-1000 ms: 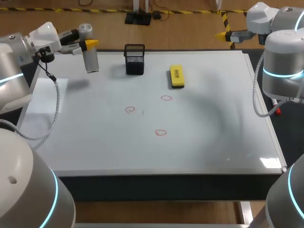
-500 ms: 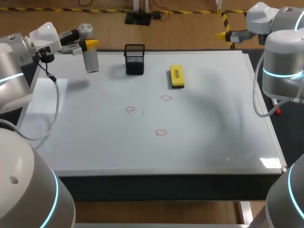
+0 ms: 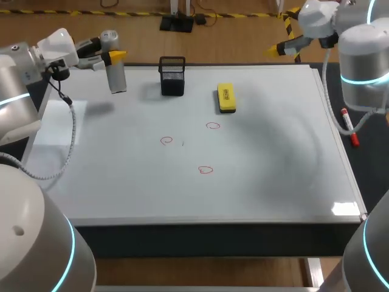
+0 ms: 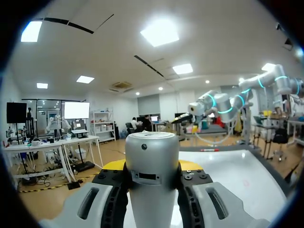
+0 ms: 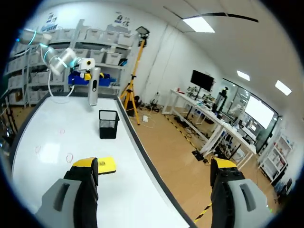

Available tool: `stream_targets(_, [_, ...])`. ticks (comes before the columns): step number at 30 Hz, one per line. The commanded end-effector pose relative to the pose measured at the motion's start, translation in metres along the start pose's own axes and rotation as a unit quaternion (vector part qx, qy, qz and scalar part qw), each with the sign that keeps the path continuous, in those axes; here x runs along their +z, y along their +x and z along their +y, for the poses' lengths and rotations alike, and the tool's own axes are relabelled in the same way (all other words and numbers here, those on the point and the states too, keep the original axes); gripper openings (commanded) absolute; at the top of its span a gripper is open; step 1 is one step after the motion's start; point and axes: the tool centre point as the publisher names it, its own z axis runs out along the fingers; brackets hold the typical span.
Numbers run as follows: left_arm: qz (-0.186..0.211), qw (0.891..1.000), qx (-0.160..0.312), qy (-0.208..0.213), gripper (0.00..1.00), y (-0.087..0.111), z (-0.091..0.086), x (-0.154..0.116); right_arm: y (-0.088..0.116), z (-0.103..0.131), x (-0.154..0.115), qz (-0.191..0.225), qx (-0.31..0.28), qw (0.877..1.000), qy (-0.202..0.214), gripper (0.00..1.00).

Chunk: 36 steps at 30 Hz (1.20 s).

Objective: Pick up the inspection probe, press it on each red-marked spot on the whiteboard one by one, put down the probe, pick up the eraser, and wipe off all the red marks.

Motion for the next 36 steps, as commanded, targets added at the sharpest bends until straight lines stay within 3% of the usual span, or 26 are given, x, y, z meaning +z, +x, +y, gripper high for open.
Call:
stream_targets(1, [-0.001,1.0,0.0,0.001,0.0,0.001,-0.001,0.0,-0.01,0.008,0.017,0.133,-0.065,0.985,0.09,1.0])
stream_targets(4, [-0.001,1.0,0.0,0.001,0.0,0.001,-0.001,0.0,-0.008,0.012,0.026,0.181,-0.107,0.971,0.118,1.0])
stream_targets(10, [-0.001,1.0,0.0,0.001,0.0,0.001,-0.001,0.0,0.003,0.015,0.044,0.274,-0.205,0.921,0.184,1.0])
stream_targets(17, [-0.001,1.0,0.0,0.001,0.0,0.001,-0.001,0.0,0.016,0.02,0.061,0.333,-0.291,0.869,0.224,1.0])
stream_targets(20, [-0.001,1.0,0.0,0.001,0.0,0.001,-0.001,0.0,0.024,0.021,0.067,0.36,-0.33,0.839,0.24,1.0])
stream_targets(24, [-0.001,1.0,0.0,0.001,0.0,0.001,-0.001,0.0,0.032,0.017,0.074,0.392,-0.388,0.788,0.274,1.0])
stream_targets(26, [-0.001,1.0,0.0,0.001,0.0,0.001,-0.001,0.0,0.035,0.014,0.076,0.409,-0.4,0.772,0.277,1.0])
stream_targets(30, [-0.001,1.0,0.0,0.001,0.0,0.001,-0.001,0.0,0.036,0.01,0.077,0.412,-0.431,0.749,0.289,1.0])
stream_targets(36, [-0.001,1.0,0.0,0.001,0.0,0.001,-0.001,0.0,0.036,0.009,0.077,0.409,-0.428,0.751,0.293,1.0])
